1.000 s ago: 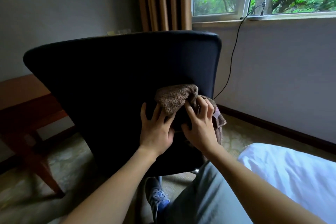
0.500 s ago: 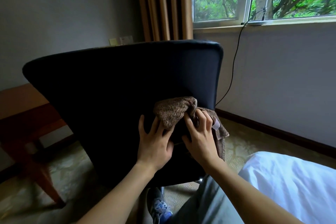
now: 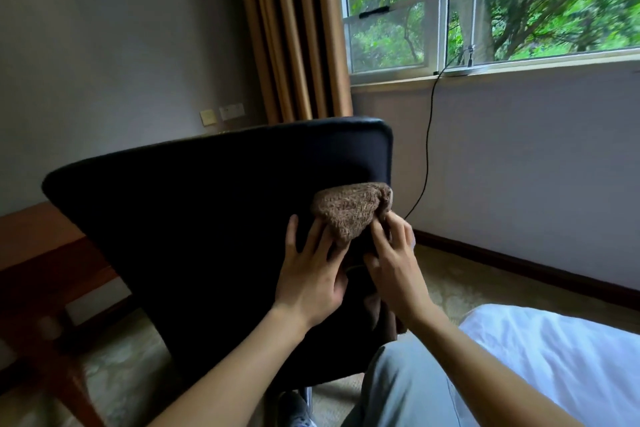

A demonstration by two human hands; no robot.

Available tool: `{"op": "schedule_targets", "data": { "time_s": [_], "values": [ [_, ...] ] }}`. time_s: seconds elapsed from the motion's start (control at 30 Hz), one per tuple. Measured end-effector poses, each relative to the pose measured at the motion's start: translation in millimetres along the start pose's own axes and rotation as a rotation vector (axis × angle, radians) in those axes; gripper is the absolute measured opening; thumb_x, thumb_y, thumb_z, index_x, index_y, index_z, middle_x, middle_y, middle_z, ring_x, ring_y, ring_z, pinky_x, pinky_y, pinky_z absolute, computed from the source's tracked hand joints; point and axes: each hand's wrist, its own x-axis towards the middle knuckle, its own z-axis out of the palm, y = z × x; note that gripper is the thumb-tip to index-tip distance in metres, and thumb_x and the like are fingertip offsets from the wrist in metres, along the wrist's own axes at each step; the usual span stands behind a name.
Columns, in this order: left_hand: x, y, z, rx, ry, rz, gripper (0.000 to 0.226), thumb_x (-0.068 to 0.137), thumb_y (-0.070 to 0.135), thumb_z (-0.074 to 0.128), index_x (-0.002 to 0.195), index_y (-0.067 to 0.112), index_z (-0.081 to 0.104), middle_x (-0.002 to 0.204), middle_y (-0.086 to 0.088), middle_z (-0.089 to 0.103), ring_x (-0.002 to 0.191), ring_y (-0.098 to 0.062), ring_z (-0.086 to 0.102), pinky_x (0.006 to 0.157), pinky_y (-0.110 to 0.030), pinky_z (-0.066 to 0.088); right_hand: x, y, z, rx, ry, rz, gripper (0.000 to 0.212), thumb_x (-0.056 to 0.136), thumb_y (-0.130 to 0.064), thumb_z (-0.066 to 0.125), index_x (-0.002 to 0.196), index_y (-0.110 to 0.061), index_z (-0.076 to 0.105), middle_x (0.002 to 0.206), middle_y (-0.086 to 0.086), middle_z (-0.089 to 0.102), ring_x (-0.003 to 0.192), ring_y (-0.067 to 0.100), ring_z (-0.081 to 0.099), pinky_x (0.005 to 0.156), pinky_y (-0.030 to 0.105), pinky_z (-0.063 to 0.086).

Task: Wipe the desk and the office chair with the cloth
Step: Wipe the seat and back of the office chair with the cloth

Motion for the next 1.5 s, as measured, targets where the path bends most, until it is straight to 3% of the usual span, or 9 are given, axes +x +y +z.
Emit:
{"op": "schedule_targets", "data": {
  "time_s": [0.27,0.67,0.83,1.07,1.13,1.27,1.37,1.43,1.5],
  "values": [
    [61,3,-20,0.038,0.08,0.088,0.074,0.073,0.034,0.068,0.143,0.012,0.053,0.143,-0.014,0.052,0.141,-0.035,0.036,0.12,-0.064,0.002,43,-6,-21,0.03,0.057,0.143,0.067,0.089,-0.026,0.049,0.154,-0.023,0.034,0.149,0.007,0.031,0.13,0.032,0.036,0.105,0.038,0.034],
    [25,-5,7,0.184,-0.06,0.151,0.086,0.064,0.034,0.075,0.142,0.009,0.049,0.139,-0.013,0.056,0.138,-0.029,0.037,0.12,-0.061,0.003,3,-11,14,0.051,-0.059,0.244,0.066,0.077,-0.006,0.064,0.14,-0.016,0.05,0.129,0.001,0.037,0.119,0.029,0.038,0.099,0.04,0.044],
    [9,-8,19,0.176,-0.073,0.138,0.084,0.064,0.028,0.077,0.141,0.009,0.053,0.139,-0.013,0.057,0.138,-0.029,0.037,0.118,-0.062,0.01,-12,-21,38,0.159,-0.039,0.374,0.066,0.08,-0.005,0.06,0.143,-0.021,0.046,0.134,0.005,0.039,0.123,0.029,0.038,0.107,0.041,0.039],
    [-12,-17,36,0.221,-0.14,0.158,0.067,0.074,0.027,0.047,0.138,0.008,0.056,0.135,-0.015,0.059,0.136,-0.031,0.035,0.121,-0.061,0.0,-34,-29,62,0.17,-0.024,0.447,0.061,0.091,-0.026,0.065,0.148,-0.03,0.043,0.15,0.002,0.033,0.134,0.023,0.031,0.101,0.019,0.02],
    [-17,-18,39,0.245,-0.196,0.165,0.068,0.074,0.028,0.052,0.139,0.01,0.056,0.136,-0.014,0.058,0.136,-0.031,0.034,0.121,-0.061,-0.002,-37,-32,66,0.176,-0.011,0.461,0.061,0.09,-0.026,0.065,0.147,-0.031,0.044,0.151,0.002,0.032,0.134,0.024,0.031,0.101,0.014,0.016],
    [-26,-19,46,0.277,-0.257,0.182,0.064,0.078,0.029,0.045,0.139,0.011,0.058,0.138,-0.014,0.058,0.138,-0.033,0.031,0.121,-0.061,-0.008,-46,-34,79,0.198,-0.015,0.506,0.065,0.087,-0.021,0.062,0.148,-0.029,0.042,0.154,0.004,0.028,0.138,0.027,0.028,0.108,0.022,0.021],
    [-31,-19,47,0.356,-0.316,0.192,0.069,0.087,0.032,0.028,0.151,0.013,0.04,0.149,-0.011,0.047,0.144,-0.033,0.018,0.117,-0.063,-0.017,-56,-38,89,0.264,0.002,0.561,0.068,0.083,-0.02,0.052,0.149,-0.026,0.039,0.157,0.005,0.021,0.142,0.027,0.022,0.117,0.043,0.03],
    [-37,-16,49,0.426,-0.401,0.223,0.07,0.092,0.038,0.02,0.157,0.014,0.007,0.162,-0.01,0.027,0.146,-0.034,-0.003,0.109,-0.066,-0.027,-63,-39,95,0.322,0.029,0.571,0.07,0.082,-0.022,0.047,0.151,-0.023,0.036,0.159,0.005,0.017,0.146,0.024,0.018,0.12,0.047,0.025],
    [-43,-18,50,0.442,-0.436,0.239,0.072,0.094,0.041,0.024,0.157,0.015,0.001,0.164,-0.011,0.02,0.145,-0.036,-0.008,0.106,-0.068,-0.03,-68,-41,102,0.372,0.047,0.553,0.07,0.084,-0.026,0.043,0.153,-0.019,0.034,0.161,0.007,0.015,0.15,0.023,0.014,0.123,0.047,0.018]
  ]
}}
